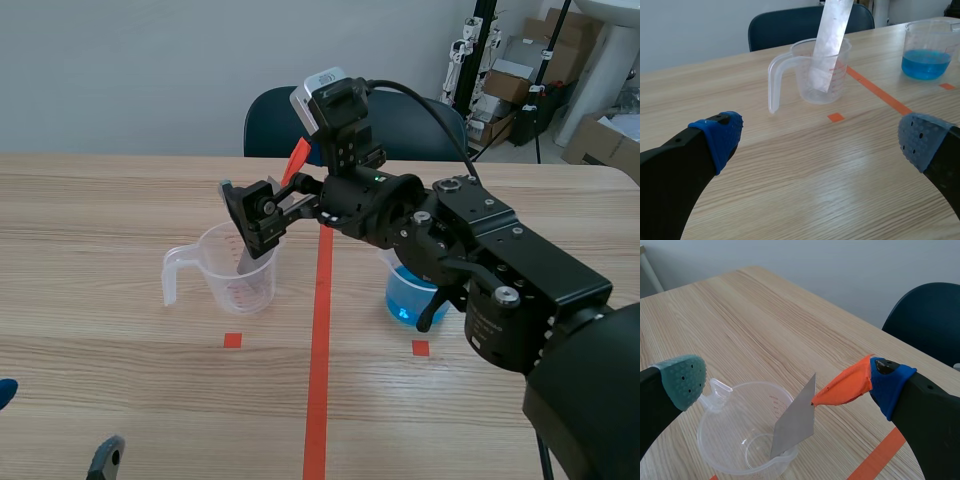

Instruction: Do the redox reaction experiment. return to the home posture

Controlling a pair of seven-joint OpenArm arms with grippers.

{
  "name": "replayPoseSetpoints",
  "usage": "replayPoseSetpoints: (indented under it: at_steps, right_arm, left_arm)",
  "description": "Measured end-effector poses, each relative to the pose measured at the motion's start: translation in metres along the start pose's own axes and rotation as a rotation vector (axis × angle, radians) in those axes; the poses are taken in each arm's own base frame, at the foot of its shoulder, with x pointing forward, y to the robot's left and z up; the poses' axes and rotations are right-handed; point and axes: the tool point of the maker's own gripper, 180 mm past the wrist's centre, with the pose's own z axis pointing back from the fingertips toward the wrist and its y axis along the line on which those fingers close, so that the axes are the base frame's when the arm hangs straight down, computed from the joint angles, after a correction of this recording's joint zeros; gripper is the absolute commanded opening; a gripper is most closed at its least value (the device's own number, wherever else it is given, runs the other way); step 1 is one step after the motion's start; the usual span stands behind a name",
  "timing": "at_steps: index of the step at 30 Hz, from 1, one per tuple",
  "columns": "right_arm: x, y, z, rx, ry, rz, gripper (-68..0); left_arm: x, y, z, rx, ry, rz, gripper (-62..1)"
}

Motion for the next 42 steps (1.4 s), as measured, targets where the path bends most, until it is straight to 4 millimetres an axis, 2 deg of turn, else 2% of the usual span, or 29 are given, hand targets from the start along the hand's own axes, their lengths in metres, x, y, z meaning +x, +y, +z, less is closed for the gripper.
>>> replayPoseSetpoints:
  at_steps: [3, 9, 14, 22, 24, 28, 31, 38, 42]
  right_arm:
    - [0.000, 0.000, 0.000, 0.000, 0.000, 0.000, 0.4]
    - [0.005, 0.000, 0.000, 0.000, -0.026, 0.000, 0.4]
    - [0.014, 0.000, 0.001, 0.000, -0.077, 0.000, 0.4]
    - [0.021, 0.000, 0.001, -0.001, -0.119, 0.000, 0.4]
    - [0.023, -0.003, 0.003, -0.010, -0.130, -0.003, 0.4]
    - [0.026, -0.012, 0.008, -0.027, -0.141, 0.008, 0.4]
    - [0.030, -0.018, 0.015, -0.030, -0.140, 0.042, 0.4]
    - [0.052, -0.023, 0.022, -0.026, -0.145, 0.114, 0.4]
    - [0.075, -0.034, 0.035, -0.064, -0.202, 0.123, 0.4]
  left_arm:
    - [-0.015, 0.000, 0.001, 0.001, 0.081, 0.000, 1.4]
    - [-0.004, 0.023, 0.002, 0.123, 0.014, 0.123, 1.4]
    - [-0.005, 0.020, 0.001, 0.108, 0.020, 0.119, 1.4]
    - [-0.005, 0.029, -0.001, 0.076, 0.066, 0.059, 1.4]
    - [0.007, 0.035, -0.004, 0.075, 0.048, 0.060, 1.4]
    - [0.057, 0.044, -0.008, 0.055, -0.064, 0.107, 1.4]
    - [0.089, 0.040, -0.010, -0.005, -0.103, 0.090, 1.4]
    - [0.100, 0.027, -0.018, -0.070, -0.033, 0.071, 1.4]
    - [0.109, 0.020, -0.018, -0.066, -0.037, 0.058, 1.4]
